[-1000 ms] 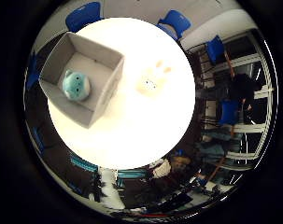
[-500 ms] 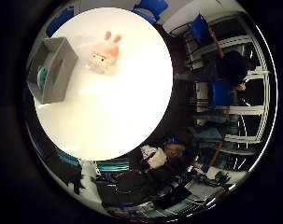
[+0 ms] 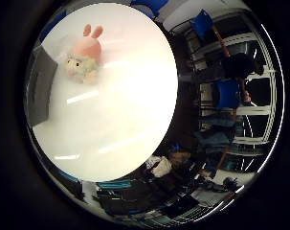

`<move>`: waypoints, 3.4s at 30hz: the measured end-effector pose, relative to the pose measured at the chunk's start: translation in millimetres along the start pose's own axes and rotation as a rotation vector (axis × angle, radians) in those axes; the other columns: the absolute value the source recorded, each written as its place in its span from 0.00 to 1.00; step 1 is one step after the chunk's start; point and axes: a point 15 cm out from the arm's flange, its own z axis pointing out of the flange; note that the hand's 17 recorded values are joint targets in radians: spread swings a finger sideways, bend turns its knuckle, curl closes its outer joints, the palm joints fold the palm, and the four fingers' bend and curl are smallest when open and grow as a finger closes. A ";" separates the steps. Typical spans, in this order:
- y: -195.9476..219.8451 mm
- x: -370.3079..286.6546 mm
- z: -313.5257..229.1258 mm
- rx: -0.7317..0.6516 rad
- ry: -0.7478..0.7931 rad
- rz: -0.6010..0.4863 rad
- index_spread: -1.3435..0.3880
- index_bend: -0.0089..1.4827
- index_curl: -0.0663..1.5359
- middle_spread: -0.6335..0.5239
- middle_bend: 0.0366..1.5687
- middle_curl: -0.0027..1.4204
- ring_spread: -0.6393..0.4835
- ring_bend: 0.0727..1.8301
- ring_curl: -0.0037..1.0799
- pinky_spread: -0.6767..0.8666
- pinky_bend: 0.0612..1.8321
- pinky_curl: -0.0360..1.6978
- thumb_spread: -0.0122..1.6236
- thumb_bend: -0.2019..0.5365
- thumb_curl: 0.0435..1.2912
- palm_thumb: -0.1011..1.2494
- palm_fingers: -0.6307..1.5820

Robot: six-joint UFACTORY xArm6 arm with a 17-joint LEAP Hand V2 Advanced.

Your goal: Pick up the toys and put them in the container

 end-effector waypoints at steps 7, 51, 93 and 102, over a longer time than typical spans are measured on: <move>-34.0 -9.1 26.8 0.071 0.014 0.000 0.55 0.11 0.21 0.59 0.10 0.23 0.76 0.14 0.23 0.76 0.26 0.19 0.67 0.24 0.19 0.42 0.34; -32.0 -32.4 162.5 -0.079 0.045 -0.070 0.55 0.35 0.38 0.32 0.53 0.41 0.34 0.55 0.42 0.14 0.50 0.21 0.61 0.25 0.28 0.62 0.92; 22.6 -273.3 -206.2 0.224 -0.074 -0.208 0.63 0.69 0.61 0.44 0.85 0.50 0.42 0.81 0.54 0.31 0.64 0.57 0.34 0.25 0.68 0.86 0.80; -26.8 -332.2 -194.6 0.352 -0.160 -0.191 0.63 0.69 0.61 0.44 0.85 0.50 0.42 0.81 0.54 0.30 0.62 0.61 0.32 0.25 0.69 0.87 0.81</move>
